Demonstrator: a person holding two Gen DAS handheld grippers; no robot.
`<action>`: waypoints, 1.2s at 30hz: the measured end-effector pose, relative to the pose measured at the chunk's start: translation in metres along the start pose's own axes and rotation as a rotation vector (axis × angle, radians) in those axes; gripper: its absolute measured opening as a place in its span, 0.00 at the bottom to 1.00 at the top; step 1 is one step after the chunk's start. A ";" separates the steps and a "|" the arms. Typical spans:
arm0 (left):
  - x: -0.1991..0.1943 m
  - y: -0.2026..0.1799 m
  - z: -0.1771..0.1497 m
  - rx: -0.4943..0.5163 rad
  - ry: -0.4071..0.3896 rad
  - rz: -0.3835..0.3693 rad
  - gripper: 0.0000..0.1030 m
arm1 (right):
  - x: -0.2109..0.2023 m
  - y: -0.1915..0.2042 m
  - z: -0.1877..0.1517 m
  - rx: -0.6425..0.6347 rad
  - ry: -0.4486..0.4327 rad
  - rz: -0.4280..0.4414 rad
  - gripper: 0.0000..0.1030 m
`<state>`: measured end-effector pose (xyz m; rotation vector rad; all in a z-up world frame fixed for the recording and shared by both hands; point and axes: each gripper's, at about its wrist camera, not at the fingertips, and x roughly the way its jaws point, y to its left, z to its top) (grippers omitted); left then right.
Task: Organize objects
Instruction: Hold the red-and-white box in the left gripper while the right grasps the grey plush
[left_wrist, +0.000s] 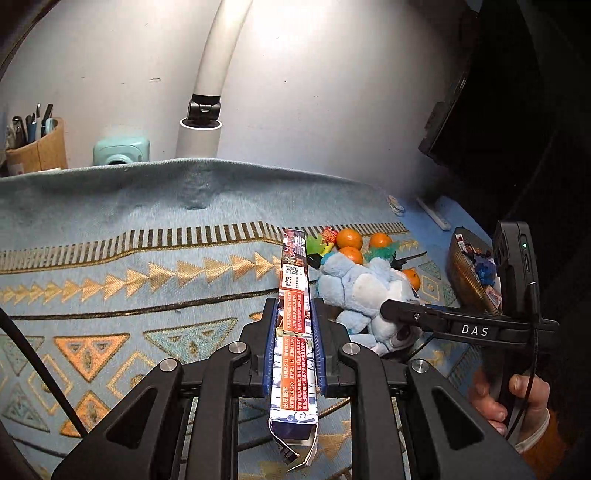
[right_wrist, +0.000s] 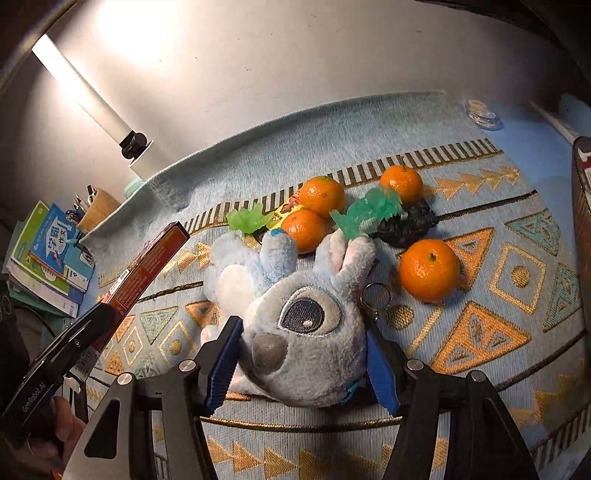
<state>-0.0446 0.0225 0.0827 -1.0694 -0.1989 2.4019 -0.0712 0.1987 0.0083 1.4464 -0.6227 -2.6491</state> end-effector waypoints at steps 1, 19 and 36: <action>-0.003 -0.004 -0.004 0.000 -0.001 0.000 0.14 | -0.005 -0.002 -0.004 0.015 -0.003 0.013 0.60; -0.061 -0.050 -0.064 0.069 -0.047 -0.028 0.14 | -0.085 -0.019 -0.085 0.204 -0.114 0.101 0.60; -0.059 -0.081 -0.056 0.072 -0.096 -0.122 0.14 | -0.148 -0.010 -0.096 0.145 -0.238 0.019 0.60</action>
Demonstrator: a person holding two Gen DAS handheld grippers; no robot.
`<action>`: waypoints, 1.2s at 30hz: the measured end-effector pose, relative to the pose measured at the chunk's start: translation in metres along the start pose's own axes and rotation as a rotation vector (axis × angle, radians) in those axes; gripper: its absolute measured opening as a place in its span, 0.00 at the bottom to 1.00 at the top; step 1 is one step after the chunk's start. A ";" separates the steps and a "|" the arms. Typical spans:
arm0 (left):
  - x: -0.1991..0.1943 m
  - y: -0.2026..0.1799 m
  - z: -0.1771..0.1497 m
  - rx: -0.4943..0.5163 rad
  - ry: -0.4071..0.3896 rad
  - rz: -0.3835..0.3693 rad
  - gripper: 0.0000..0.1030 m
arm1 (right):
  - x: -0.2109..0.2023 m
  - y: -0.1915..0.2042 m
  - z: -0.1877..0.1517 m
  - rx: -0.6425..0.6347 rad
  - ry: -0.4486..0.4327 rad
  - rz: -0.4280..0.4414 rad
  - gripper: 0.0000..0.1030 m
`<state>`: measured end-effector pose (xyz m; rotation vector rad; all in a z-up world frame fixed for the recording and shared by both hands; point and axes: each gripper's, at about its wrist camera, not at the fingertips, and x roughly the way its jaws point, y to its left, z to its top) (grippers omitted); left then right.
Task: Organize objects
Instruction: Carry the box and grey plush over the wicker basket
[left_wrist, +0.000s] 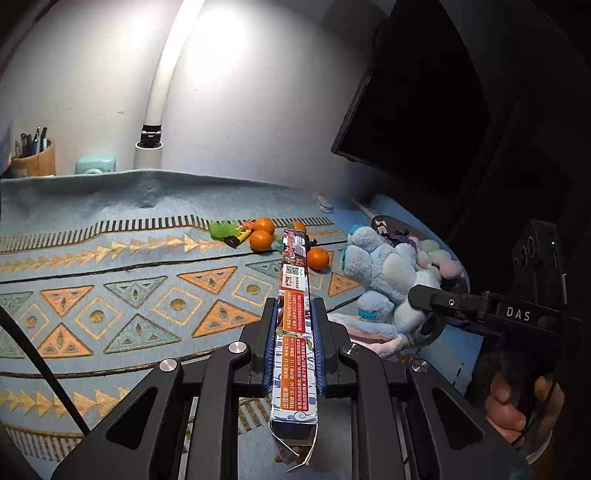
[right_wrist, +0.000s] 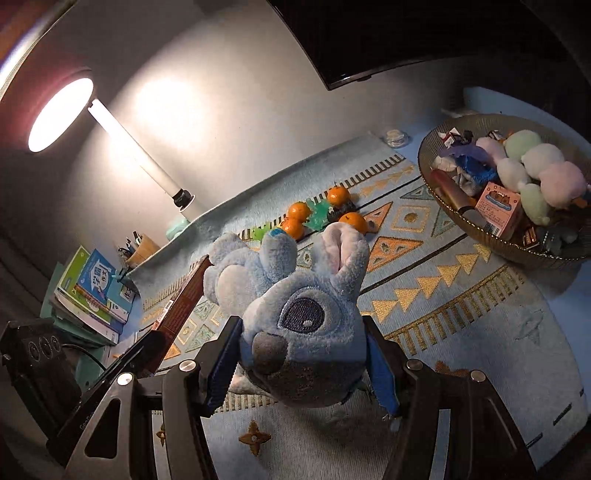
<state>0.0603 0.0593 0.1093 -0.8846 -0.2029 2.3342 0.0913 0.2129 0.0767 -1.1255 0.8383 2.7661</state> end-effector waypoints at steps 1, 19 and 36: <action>0.002 -0.003 0.001 0.002 -0.007 0.006 0.14 | -0.003 0.000 0.003 -0.001 -0.008 0.005 0.60; 0.123 -0.107 0.099 -0.003 0.024 0.150 0.14 | -0.009 -0.093 0.148 -0.014 0.081 0.203 0.60; 0.151 -0.248 0.133 -0.111 0.115 0.184 0.14 | -0.102 -0.249 0.244 0.200 0.200 -0.005 0.60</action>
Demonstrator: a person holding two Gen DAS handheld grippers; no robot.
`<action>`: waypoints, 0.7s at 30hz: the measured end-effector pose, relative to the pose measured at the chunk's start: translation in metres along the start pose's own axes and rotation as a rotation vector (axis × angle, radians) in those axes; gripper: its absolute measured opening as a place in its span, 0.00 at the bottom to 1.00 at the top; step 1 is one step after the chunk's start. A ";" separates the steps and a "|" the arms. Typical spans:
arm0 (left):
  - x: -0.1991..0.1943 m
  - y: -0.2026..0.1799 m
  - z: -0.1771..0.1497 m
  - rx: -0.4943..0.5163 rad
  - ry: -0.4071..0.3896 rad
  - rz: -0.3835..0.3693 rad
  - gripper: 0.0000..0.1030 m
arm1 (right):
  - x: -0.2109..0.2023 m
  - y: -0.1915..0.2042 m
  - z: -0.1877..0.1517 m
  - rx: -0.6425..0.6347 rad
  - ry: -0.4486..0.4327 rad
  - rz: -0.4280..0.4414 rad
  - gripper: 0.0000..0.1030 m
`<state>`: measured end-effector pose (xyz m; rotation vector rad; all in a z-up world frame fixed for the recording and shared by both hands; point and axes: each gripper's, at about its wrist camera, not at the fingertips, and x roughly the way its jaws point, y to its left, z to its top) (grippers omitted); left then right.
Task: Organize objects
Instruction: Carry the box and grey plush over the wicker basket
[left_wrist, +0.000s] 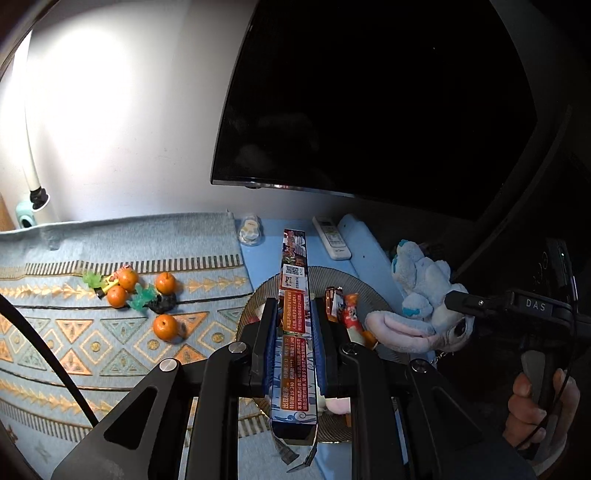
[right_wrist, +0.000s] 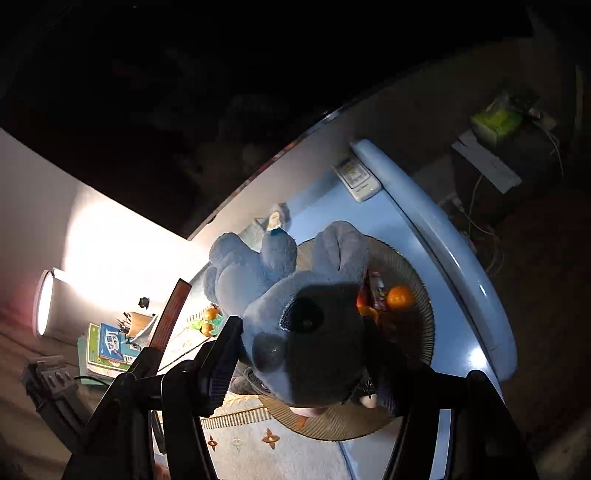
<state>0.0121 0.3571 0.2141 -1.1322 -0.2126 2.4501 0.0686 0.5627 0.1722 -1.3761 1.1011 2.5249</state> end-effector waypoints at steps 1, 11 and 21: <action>0.002 -0.003 -0.001 0.001 0.003 -0.005 0.14 | 0.006 -0.004 0.003 0.012 0.020 -0.011 0.60; 0.068 -0.023 0.007 0.063 0.069 -0.074 0.14 | 0.055 -0.034 0.017 0.155 0.132 -0.040 0.60; 0.141 -0.013 0.004 0.090 0.252 -0.108 0.40 | 0.085 -0.039 0.034 0.196 0.168 -0.113 0.71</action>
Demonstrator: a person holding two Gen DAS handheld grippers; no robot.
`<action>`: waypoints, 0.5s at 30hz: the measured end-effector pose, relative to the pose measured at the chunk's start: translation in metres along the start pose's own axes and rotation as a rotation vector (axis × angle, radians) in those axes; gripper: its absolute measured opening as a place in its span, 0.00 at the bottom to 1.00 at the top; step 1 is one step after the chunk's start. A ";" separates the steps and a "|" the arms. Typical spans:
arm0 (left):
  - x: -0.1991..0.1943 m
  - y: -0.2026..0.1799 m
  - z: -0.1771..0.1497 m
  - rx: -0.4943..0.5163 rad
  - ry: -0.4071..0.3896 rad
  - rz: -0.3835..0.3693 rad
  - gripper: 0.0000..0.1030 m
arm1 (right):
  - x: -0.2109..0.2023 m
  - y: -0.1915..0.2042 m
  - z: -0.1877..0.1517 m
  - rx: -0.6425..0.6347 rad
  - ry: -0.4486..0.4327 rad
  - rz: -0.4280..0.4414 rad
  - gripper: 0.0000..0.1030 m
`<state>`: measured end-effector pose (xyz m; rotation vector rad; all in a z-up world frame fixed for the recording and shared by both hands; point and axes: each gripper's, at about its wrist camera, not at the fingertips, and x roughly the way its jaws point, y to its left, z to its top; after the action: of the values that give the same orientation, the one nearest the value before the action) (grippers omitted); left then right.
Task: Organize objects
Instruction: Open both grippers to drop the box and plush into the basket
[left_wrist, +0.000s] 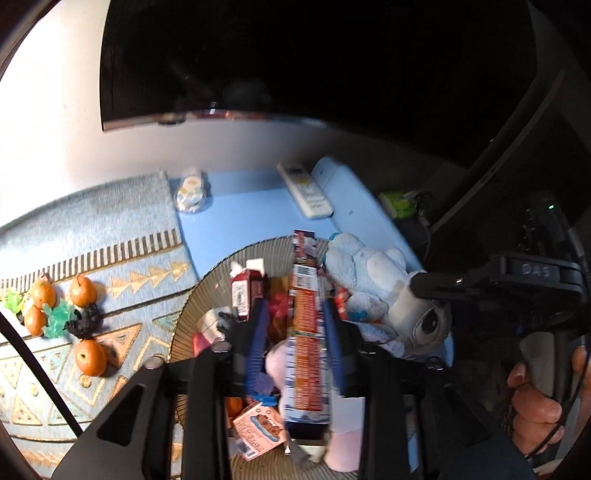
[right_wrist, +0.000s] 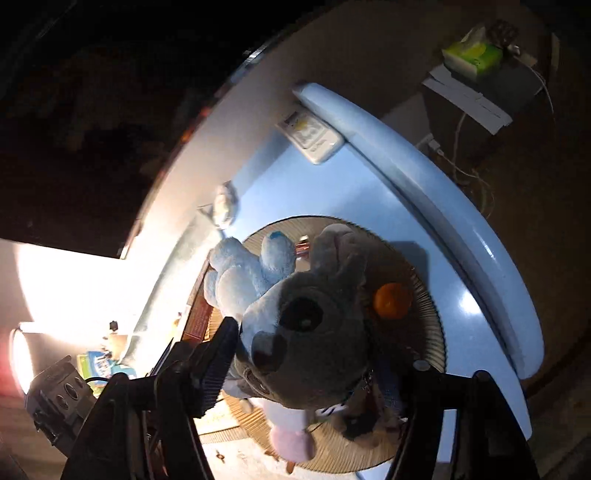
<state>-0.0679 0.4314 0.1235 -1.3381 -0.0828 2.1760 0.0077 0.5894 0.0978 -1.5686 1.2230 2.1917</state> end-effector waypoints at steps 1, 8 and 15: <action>0.010 0.005 -0.001 -0.012 0.032 -0.005 0.41 | 0.003 -0.002 0.002 0.005 0.007 -0.032 0.71; -0.005 0.015 -0.012 -0.105 0.020 -0.040 0.41 | -0.013 -0.019 0.003 -0.011 0.007 -0.005 0.71; -0.058 -0.006 -0.048 -0.236 -0.115 0.055 0.41 | -0.033 0.001 -0.006 -0.251 0.012 0.088 0.71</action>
<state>-0.0064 0.3957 0.1479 -1.3529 -0.3615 2.3463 0.0259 0.5948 0.1259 -1.6482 1.0729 2.4777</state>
